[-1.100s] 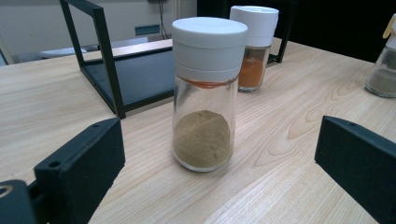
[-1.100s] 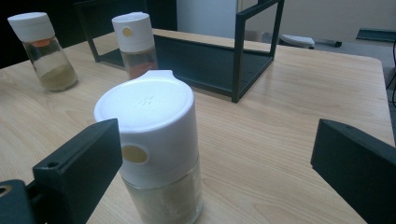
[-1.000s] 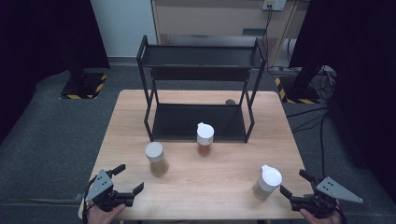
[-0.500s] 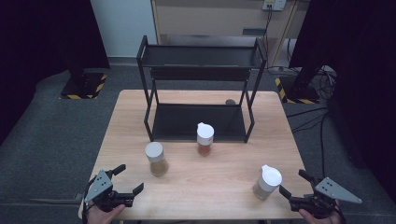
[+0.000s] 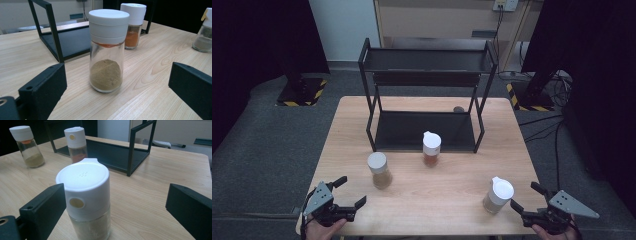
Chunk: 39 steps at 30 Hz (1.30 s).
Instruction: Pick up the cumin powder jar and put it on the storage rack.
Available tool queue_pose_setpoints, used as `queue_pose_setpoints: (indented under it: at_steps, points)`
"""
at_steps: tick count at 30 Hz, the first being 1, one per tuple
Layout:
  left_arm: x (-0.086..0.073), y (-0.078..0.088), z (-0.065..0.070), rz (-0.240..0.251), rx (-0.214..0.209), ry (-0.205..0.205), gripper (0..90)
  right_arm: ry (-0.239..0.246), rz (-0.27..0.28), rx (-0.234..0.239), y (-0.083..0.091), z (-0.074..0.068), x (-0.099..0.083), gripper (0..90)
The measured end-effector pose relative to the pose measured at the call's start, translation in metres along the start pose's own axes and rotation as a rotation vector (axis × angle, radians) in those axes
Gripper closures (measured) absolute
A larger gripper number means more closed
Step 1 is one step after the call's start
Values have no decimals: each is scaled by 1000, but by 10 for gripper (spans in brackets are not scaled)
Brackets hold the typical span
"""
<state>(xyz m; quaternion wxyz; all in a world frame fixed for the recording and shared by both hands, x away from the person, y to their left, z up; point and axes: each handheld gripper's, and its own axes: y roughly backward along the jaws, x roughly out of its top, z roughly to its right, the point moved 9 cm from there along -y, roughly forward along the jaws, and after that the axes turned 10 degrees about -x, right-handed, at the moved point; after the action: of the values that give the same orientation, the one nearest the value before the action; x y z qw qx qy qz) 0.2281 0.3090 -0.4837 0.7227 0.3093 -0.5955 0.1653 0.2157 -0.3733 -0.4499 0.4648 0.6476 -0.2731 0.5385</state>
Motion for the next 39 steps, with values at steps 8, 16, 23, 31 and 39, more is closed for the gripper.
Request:
queue_pose_setpoints:
  at_steps: [8, 16, 23, 31, 39]
  points:
    - [4, 0, 2, 3, 6, 3, 9, -2, 0, 2, 0, 0, 0, 33]
    - [15, -1, 5, 1, -5, -1, 8, -1, 1, 9, -1, 0, 0, 34]
    - [31, -3, 4, 2, -4, -6, 10, -2, 4, 11, 0, 1, -1, 34]
    - [44, -6, 1, -18, 3, -17, 10, 2, 7, 21, 0, 0, 0, 34]
    - [57, -11, -2, -48, -4, -27, 10, 3, 7, 24, 0, 0, 0, 36]
